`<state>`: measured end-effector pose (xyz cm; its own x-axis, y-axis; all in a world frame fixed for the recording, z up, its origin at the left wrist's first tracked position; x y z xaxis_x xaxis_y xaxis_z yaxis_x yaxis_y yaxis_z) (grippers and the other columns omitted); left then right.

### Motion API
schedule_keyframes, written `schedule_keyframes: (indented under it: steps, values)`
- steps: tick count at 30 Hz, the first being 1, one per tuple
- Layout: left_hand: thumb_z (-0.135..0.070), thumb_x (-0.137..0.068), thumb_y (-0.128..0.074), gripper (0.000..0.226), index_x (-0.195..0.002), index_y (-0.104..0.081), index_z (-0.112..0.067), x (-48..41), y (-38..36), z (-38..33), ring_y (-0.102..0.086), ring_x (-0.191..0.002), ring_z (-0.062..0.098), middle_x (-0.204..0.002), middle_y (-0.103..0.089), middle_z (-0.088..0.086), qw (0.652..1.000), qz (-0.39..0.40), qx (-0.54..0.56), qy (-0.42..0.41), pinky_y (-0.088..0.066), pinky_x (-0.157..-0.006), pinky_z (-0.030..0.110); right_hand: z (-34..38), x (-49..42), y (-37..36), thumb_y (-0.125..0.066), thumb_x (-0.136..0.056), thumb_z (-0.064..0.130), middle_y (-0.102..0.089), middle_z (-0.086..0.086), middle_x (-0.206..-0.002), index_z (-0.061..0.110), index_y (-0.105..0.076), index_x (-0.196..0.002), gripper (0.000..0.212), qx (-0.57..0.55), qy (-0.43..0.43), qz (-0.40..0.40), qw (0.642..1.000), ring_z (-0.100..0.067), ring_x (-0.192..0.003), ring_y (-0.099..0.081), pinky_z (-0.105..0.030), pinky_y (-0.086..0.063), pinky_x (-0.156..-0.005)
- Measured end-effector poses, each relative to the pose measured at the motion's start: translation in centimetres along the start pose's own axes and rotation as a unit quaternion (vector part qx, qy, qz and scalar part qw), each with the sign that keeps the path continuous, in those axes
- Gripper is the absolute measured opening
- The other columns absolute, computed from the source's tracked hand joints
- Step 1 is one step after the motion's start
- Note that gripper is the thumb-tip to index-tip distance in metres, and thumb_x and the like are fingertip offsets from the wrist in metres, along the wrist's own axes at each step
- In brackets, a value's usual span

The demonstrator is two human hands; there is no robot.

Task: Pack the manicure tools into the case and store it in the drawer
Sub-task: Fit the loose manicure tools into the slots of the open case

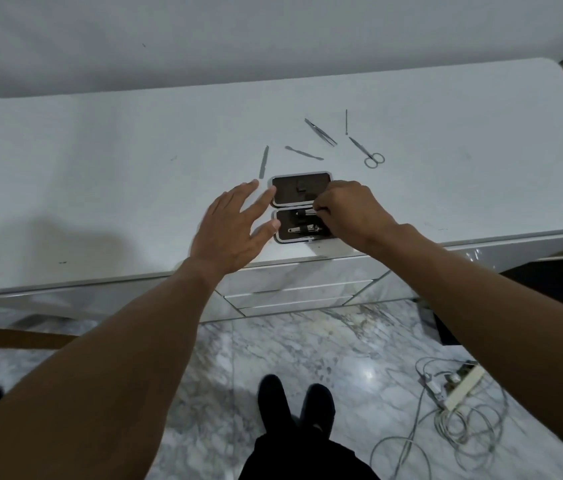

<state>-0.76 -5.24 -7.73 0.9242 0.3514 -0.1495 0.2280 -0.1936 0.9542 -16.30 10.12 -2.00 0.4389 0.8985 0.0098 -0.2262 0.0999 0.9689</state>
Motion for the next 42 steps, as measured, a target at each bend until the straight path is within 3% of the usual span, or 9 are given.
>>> schedule_keyframes:
  steps: [3,8,16,20,23,26,33,38,42]
  values:
    - [-0.057,-0.097,-0.030,0.059,-0.149,-0.036,-0.030,0.0,0.0,0.1,-0.033,-0.141,0.024,-0.154,-0.037,0.004,1.000,0.000,0.001,0.001,-0.028,-0.115,0.042,0.6,-0.4,0.0,-0.051,-0.086,0.005,-0.065,-0.015,-0.096,0.004,-0.073,-0.089,0.023,-0.016,-0.002,0.001,1.000,-0.035,-0.088,-0.061,-0.028,-0.033,-0.067]
    - [-0.058,-0.097,-0.029,0.059,-0.149,-0.035,-0.030,0.0,-0.1,0.2,-0.033,-0.141,0.023,-0.154,-0.037,0.005,1.000,0.003,-0.003,0.000,-0.028,-0.116,0.041,1.2,-0.6,0.0,-0.053,-0.088,0.009,-0.066,-0.014,-0.102,0.006,-0.074,-0.096,0.023,-0.034,-0.004,0.007,0.999,-0.033,-0.093,-0.061,-0.034,-0.044,-0.076]
    - [-0.056,-0.098,-0.028,0.059,-0.150,-0.034,-0.028,0.0,-0.2,0.1,-0.032,-0.141,0.025,-0.154,-0.036,0.006,1.000,0.012,-0.007,-0.002,-0.028,-0.115,0.043,1.2,-0.6,0.7,-0.055,-0.090,0.018,-0.068,-0.013,-0.099,0.007,-0.073,-0.093,0.022,-0.029,-0.011,0.011,0.999,-0.031,-0.094,-0.062,-0.034,-0.046,-0.077]
    - [-0.055,-0.099,-0.027,0.059,-0.150,-0.033,-0.028,0.1,0.0,0.0,-0.032,-0.141,0.025,-0.155,-0.035,0.007,0.999,0.022,-0.022,-0.005,-0.027,-0.114,0.043,0.6,-1.4,1.9,-0.052,-0.090,0.015,-0.064,-0.013,-0.086,0.004,-0.070,-0.084,0.022,-0.022,-0.056,-0.025,0.998,-0.032,-0.087,-0.061,-0.032,-0.042,-0.070]
    - [-0.055,-0.098,-0.026,0.059,-0.150,-0.034,-0.027,0.1,0.2,-0.1,-0.032,-0.142,0.025,-0.155,-0.035,0.007,0.999,0.030,-0.020,-0.003,-0.027,-0.114,0.043,-0.2,-2.8,2.9,-0.051,-0.090,0.011,-0.069,-0.018,-0.094,0.000,-0.071,-0.092,0.022,-0.013,-0.109,-0.045,0.993,-0.034,-0.090,-0.062,-0.037,-0.050,-0.078]
    - [-0.056,-0.098,-0.027,0.059,-0.149,-0.035,-0.028,0.1,0.4,-0.1,-0.033,-0.141,0.024,-0.154,-0.036,0.007,0.999,0.031,-0.016,-0.003,-0.028,-0.114,0.043,-1.2,-5.3,3.3,-0.052,-0.090,0.006,-0.068,-0.020,-0.101,-0.001,-0.068,-0.098,0.020,0.012,-0.138,-0.034,0.990,-0.037,-0.095,-0.063,-0.038,-0.049,-0.080]
    - [-0.058,-0.097,-0.032,0.059,-0.150,-0.031,-0.034,0.0,0.3,0.0,-0.029,-0.144,0.020,-0.157,-0.032,0.002,0.999,0.043,0.010,0.017,-0.028,-0.116,0.043,-3.1,-11.1,2.9,-0.047,-0.088,-0.001,-0.065,-0.022,-0.101,0.000,-0.062,-0.091,0.015,0.023,-0.155,0.007,0.988,-0.037,-0.093,-0.064,-0.030,-0.035,-0.067]
    - [-0.054,-0.096,-0.037,0.059,-0.149,-0.033,-0.031,-0.3,0.5,-0.1,-0.030,-0.143,0.021,-0.156,-0.033,0.004,0.999,0.043,0.007,0.015,-0.027,-0.116,0.041,-4.9,-12.6,3.3,-0.047,-0.087,0.002,-0.060,-0.021,-0.108,-0.002,-0.060,-0.095,0.016,0.008,-0.188,-0.008,0.982,-0.038,-0.102,-0.058,-0.037,-0.045,-0.077]
    - [-0.053,-0.096,-0.039,0.058,-0.149,-0.035,-0.029,-0.4,0.5,-0.1,-0.031,-0.143,0.021,-0.156,-0.034,0.004,0.999,0.039,0.004,0.014,-0.025,-0.116,0.038,-6.4,-11.8,3.8,-0.051,-0.081,0.006,-0.053,-0.014,-0.095,0.005,-0.054,-0.085,0.005,-0.002,-0.221,0.015,0.975,-0.035,-0.098,-0.056,-0.034,-0.042,-0.071]
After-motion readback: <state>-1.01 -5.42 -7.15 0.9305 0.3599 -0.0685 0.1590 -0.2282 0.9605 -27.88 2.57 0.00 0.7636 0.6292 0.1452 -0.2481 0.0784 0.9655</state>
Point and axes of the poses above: each hand's wrist, its own x-axis away from the middle knuckle, its own y-axis out of the back of the hand, z = x × y, the point moved 1 cm from there along -x, towards the middle knuckle
